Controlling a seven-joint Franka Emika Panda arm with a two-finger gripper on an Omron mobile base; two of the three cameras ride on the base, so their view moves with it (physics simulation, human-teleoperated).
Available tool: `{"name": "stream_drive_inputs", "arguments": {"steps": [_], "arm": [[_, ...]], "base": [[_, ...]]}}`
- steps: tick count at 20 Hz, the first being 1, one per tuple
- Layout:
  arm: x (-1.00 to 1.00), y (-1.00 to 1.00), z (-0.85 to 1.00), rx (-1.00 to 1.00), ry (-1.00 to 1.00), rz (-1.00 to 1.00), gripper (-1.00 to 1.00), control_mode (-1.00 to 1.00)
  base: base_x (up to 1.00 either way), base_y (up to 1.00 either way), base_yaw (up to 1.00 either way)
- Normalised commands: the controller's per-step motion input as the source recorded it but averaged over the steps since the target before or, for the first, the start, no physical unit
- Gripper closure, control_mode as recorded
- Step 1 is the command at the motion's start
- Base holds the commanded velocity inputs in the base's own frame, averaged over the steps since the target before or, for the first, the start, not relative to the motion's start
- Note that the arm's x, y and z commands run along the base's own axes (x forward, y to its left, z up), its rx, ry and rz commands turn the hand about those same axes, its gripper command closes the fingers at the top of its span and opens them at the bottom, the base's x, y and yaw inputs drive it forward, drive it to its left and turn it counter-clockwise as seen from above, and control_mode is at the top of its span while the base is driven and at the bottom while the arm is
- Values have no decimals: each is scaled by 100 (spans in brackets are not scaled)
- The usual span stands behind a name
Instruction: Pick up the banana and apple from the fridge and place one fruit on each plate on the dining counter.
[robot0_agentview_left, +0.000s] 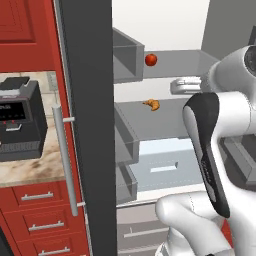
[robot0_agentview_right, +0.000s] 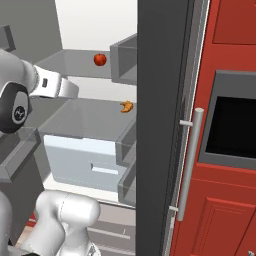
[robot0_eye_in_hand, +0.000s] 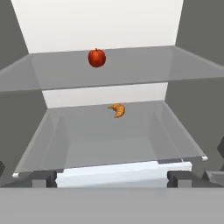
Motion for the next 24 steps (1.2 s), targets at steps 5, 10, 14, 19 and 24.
{"name": "stream_drive_inputs", "arguments": {"steps": [5,10,14,19,24], "arm": [[54,1,31,6,-8,0,-100,-100],[59,-6,17,0,3,0,-100,-100],[69,-2,-6,0,0,0,-100,-100],[73,-5,-26,0,2,1,-100,-100],[72,-7,-1,0,4,10,-100,-100]], "base": [[0,0,0],[0,0,0],[0,0,0],[0,0,0],[0,0,0]]}}
